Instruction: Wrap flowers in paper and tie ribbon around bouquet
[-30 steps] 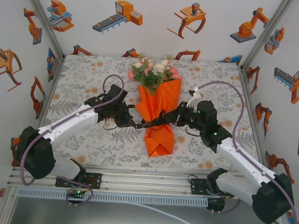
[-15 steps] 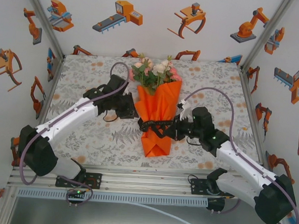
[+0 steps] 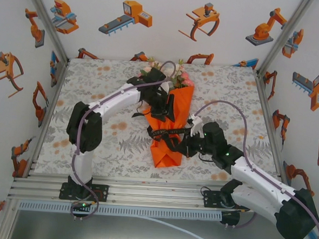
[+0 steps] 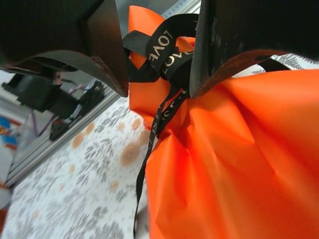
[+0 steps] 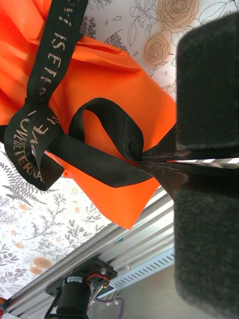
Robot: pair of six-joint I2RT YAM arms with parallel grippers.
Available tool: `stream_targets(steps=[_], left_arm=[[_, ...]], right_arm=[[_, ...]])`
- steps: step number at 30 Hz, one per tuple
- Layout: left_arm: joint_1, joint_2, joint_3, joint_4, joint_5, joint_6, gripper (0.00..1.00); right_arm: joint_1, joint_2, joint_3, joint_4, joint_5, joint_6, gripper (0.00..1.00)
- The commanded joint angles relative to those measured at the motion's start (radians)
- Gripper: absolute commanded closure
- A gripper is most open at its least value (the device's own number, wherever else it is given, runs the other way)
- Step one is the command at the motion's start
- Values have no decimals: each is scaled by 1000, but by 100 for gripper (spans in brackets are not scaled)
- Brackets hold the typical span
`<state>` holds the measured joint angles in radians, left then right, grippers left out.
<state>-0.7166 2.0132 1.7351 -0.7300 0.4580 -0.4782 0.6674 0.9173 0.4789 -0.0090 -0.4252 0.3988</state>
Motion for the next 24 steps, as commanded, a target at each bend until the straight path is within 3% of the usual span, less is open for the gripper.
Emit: stream_targets(steps=[1,5,8,12,14,19,24], left_arm=[[-9,50,68,-183,88,109,50],[-31,78,78,-218,117,135,52],[-40,100,82,-220,148,129,60],[-48,114,101,-220,163,114,89],[-46,98,103,-204,161,98,100],[-19,21,86,-137,165,52,100],[-3,-56,57,-88,146,52,100]], right_arm=[[10,-25,-18,50,40,21,100],[11,-22,-21,52,58,23,100],[12,-19,-20,68,73,26,100],[12,-20,-16,88,104,35,100],[12,-25,-11,93,115,35,95],[12,-34,-8,106,188,69,75],[12,-10,-8,104,325,109,64]])
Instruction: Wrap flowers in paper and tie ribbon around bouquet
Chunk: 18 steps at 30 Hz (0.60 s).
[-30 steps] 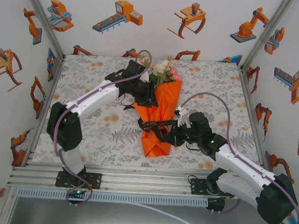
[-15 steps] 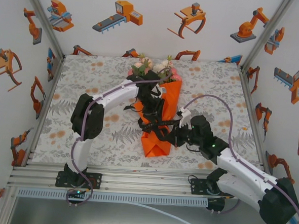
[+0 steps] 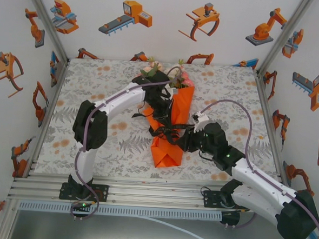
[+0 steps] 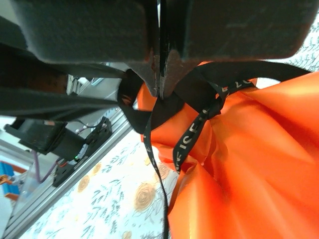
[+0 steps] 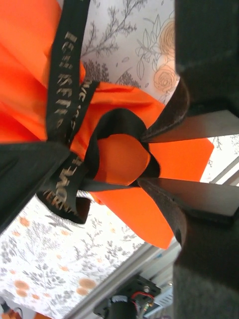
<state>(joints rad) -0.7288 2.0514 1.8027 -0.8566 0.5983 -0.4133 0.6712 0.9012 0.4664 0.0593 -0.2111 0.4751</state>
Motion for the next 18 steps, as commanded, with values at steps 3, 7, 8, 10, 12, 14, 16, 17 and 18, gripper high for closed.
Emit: stream_targets(steps=[3,7,8,10,12,14,16,17,18], left_arm=[[11,-121,-30,39,-17,0,100],[11,-140,-53,40,-38,9,100],[11,-141,-58,40,-40,9,100],[11,-140,-69,39,-43,9,100],[11,-145,-88,36,-68,9,100],[13,-149,-111,31,-106,4,99],[16,-155,-134,36,-141,-13,98],[20,-157,-145,44,-154,-25,98],[23,-158,-153,53,-155,-39,98]], right_arm=[[8,41,-3,97,102,28,62],[7,106,1,172,58,24,62],[8,121,8,183,51,23,62],[7,143,28,193,46,25,62],[5,156,52,178,47,55,62],[5,162,72,163,39,91,62],[5,170,80,165,19,139,62],[7,175,83,180,-13,144,63],[11,180,82,206,-57,136,63]])
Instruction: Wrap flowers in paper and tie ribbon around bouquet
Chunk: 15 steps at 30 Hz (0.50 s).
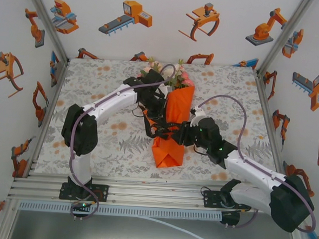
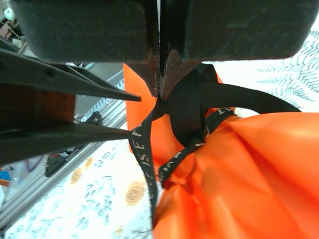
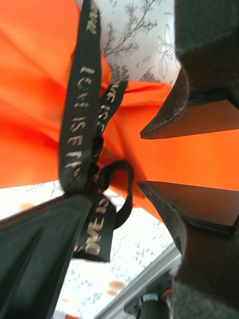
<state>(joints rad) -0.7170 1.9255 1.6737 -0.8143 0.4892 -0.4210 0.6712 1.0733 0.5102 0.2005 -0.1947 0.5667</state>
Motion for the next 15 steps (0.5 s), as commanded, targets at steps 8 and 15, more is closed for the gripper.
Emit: stream_targets(steps=[8,15], left_arm=[[36,-36,-55,60,-57,-102,98],[59,-62,-88,65,-69,-109,98]], right_arm=[[64,106,72,139,-133,-194,53],[63,206,123,124,-20,-221,52]])
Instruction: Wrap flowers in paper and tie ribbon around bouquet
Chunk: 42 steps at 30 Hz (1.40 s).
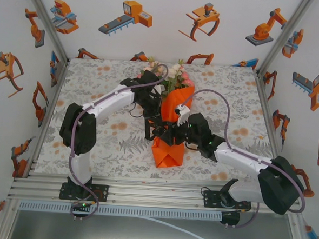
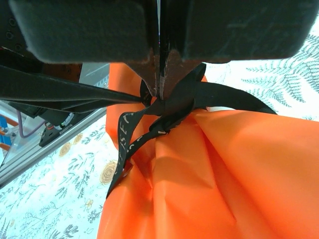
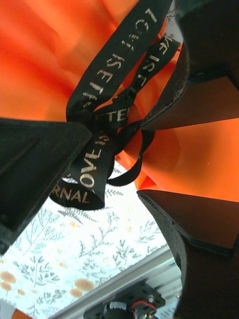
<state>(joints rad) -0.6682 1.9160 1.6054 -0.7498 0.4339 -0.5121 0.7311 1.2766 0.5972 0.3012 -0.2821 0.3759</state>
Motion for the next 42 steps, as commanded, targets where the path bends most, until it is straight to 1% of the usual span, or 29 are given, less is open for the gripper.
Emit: stream_targets(steps=[1,3,7,10,14,17,18,19,22,23,24,25,30,31,33,38,42], left_arm=[[12,-59,-27,0,-17,-16,98],[15,-72,-46,-2,-21,-9,98],[15,-82,-70,-3,-18,-1,98],[16,-82,-79,-3,-17,2,98],[16,-87,-88,-3,-19,1,98],[16,-93,-103,-2,-23,1,98],[15,-95,-109,0,-24,1,98],[16,-99,-115,-1,-26,3,98],[16,-109,-138,0,-40,3,98],[16,-114,-146,-4,-49,2,98],[16,-115,-152,-8,-58,0,97],[16,-120,-162,-9,-65,-2,96],[12,-135,-204,11,-70,-28,90],[13,-137,-205,10,-78,-32,87],[12,-143,-204,0,-102,-36,78],[15,-194,-174,-5,-130,-22,65],[11,-249,-141,8,-119,38,59]], right_arm=[[2,1,34,23,81,-11,53],[2,-4,24,40,89,39,54],[-1,22,31,33,48,126,55],[-6,33,34,21,48,205,54],[-6,59,74,-90,56,256,53],[-6,59,83,-116,53,267,54],[-6,59,89,-131,51,265,56],[-6,59,94,-149,53,262,62],[-6,57,95,-172,61,255,91],[-6,55,95,-177,60,249,97],[-6,51,93,-176,55,245,99],[-6,46,92,-174,48,238,100],[-5,37,87,-163,1,182,100],[-4,37,90,-177,-7,165,100],[-2,36,96,-207,-11,131,100],[4,26,85,-241,-28,57,100],[4,6,63,-208,-41,46,100]])
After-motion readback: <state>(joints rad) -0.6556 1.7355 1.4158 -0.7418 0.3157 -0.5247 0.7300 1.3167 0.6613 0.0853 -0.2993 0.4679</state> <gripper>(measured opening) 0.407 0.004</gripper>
